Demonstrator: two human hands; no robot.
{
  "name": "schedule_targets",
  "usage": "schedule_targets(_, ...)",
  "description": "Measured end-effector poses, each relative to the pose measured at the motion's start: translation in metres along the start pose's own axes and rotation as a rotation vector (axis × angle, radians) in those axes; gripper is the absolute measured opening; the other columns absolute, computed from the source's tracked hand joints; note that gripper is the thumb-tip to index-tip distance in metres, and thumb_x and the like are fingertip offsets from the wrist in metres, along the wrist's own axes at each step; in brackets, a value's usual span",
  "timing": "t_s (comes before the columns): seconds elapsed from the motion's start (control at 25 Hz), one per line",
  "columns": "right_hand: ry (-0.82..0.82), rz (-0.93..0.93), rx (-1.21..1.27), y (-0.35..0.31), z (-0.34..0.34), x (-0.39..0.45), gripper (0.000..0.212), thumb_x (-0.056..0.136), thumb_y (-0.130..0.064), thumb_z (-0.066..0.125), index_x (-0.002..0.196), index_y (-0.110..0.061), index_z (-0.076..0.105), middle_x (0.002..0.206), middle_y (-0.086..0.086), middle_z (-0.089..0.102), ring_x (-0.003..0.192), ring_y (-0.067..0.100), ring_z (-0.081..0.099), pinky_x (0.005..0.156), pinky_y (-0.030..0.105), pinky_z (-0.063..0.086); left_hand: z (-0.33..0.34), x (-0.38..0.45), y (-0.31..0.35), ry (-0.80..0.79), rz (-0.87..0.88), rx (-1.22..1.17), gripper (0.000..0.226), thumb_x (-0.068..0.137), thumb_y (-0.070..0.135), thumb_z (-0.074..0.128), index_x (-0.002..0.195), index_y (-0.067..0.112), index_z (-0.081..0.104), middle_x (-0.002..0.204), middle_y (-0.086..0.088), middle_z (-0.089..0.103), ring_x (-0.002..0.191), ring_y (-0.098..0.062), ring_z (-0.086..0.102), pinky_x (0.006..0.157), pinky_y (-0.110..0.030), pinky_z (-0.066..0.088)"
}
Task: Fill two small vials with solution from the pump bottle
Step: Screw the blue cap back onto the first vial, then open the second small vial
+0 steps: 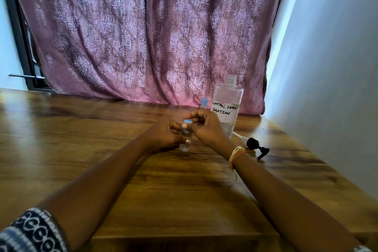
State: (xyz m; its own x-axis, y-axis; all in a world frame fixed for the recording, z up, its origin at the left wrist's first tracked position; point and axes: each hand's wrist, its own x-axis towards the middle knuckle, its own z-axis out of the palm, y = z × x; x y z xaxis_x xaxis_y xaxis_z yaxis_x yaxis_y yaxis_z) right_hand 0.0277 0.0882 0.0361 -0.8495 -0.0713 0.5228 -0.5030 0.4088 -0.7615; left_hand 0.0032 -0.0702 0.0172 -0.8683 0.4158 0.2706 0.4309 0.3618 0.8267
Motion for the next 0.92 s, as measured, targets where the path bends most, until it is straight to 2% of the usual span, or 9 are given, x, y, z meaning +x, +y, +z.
schedule_targets(0.12,0.000,0.004,0.050,0.003,0.000,0.000,0.024,0.075,0.001,0.076,0.092,-0.014,0.067,0.081,-0.007,0.067,0.070,-0.003,0.064,0.067,0.013,0.053,0.000,0.000,-0.004,0.015,-0.021,-0.055,0.021,0.069,0.014,0.082,0.089,0.007,0.077,0.093,-0.021,0.074,0.075,-0.018,0.062,0.070,-0.029,0.047)
schedule_targets(0.2,-0.031,0.033,0.089,0.007,-0.002,0.001,0.035,0.076,-0.001,0.076,0.107,-0.009,0.064,0.086,-0.004,0.066,0.073,-0.003,0.064,0.071,0.014,0.053,-0.005,0.002,-0.008,0.000,-0.014,-0.043,0.022,0.070,0.015,0.082,0.090,0.008,0.077,0.091,-0.015,0.076,0.072,-0.012,0.063,0.069,-0.027,0.048)
schedule_targets(0.32,-0.073,0.125,0.067,0.017,-0.002,0.003,0.045,0.079,-0.002,0.073,0.120,-0.007,0.056,0.101,0.007,0.066,0.090,0.013,0.063,0.086,0.027,0.055,-0.013,0.008,-0.013,0.004,-0.016,-0.002,0.022,0.075,0.013,0.079,0.096,0.011,0.076,0.091,-0.003,0.076,0.074,-0.003,0.066,0.074,-0.023,0.051)
schedule_targets(0.4,-0.068,0.147,-0.003,0.023,-0.002,0.002,0.041,0.082,0.000,0.068,0.121,-0.006,0.055,0.102,0.009,0.065,0.094,0.019,0.062,0.086,0.031,0.055,-0.017,0.012,-0.018,0.075,-0.047,0.016,0.022,0.076,0.013,0.077,0.097,0.014,0.074,0.088,-0.001,0.075,0.075,-0.005,0.066,0.074,-0.023,0.051)
schedule_targets(0.48,-0.083,0.155,-0.054,0.028,-0.002,0.001,0.036,0.083,-0.001,0.066,0.117,-0.010,0.057,0.096,0.004,0.064,0.090,0.018,0.062,0.083,0.031,0.055,-0.020,0.011,-0.022,0.180,-0.081,0.016,0.021,0.076,0.013,0.076,0.097,0.014,0.072,0.085,-0.001,0.072,0.074,-0.009,0.064,0.068,-0.022,0.051)
schedule_targets(0.6,-0.132,0.188,-0.074,0.033,0.001,-0.001,0.031,0.083,-0.003,0.065,0.110,-0.016,0.057,0.096,0.007,0.064,0.084,0.018,0.062,0.084,0.040,0.056,-0.029,0.011,-0.031,0.300,-0.082,0.064,0.021,0.076,0.019,0.076,0.095,0.012,0.073,0.084,-0.003,0.073,0.073,-0.011,0.064,0.068,-0.026,0.047)
schedule_targets(0.68,-0.150,0.201,-0.078,0.034,0.003,-0.002,0.030,0.083,-0.002,0.065,0.109,-0.014,0.058,0.099,0.013,0.066,0.085,0.022,0.063,0.087,0.043,0.056,-0.035,0.008,-0.034,0.333,-0.086,0.021,0.019,0.076,0.020,0.077,0.094,0.013,0.073,0.082,-0.002,0.074,0.073,-0.011,0.066,0.069,-0.026,0.049)
schedule_targets(0.76,-0.161,0.204,-0.101,0.034,0.004,-0.003,0.029,0.082,-0.002,0.065,0.109,-0.011,0.059,0.102,0.017,0.068,0.089,0.027,0.065,0.089,0.042,0.056,-0.036,0.006,-0.036,0.365,-0.102,-0.010,0.020,0.073,0.021,0.079,0.091,0.014,0.074,0.083,-0.004,0.075,0.075,-0.015,0.069,0.074,-0.032,0.053)
schedule_targets(0.92,-0.166,0.222,-0.172,0.037,0.006,-0.003,0.030,0.082,-0.006,0.066,0.111,-0.012,0.059,0.098,0.009,0.066,0.090,0.024,0.065,0.091,0.038,0.055,-0.043,0.007,-0.034,0.362,-0.202,0.075,0.038,0.058,0.015,0.088,0.091,0.014,0.070,0.081,-0.002,0.069,0.075,-0.018,0.065,0.073,-0.031,0.051)
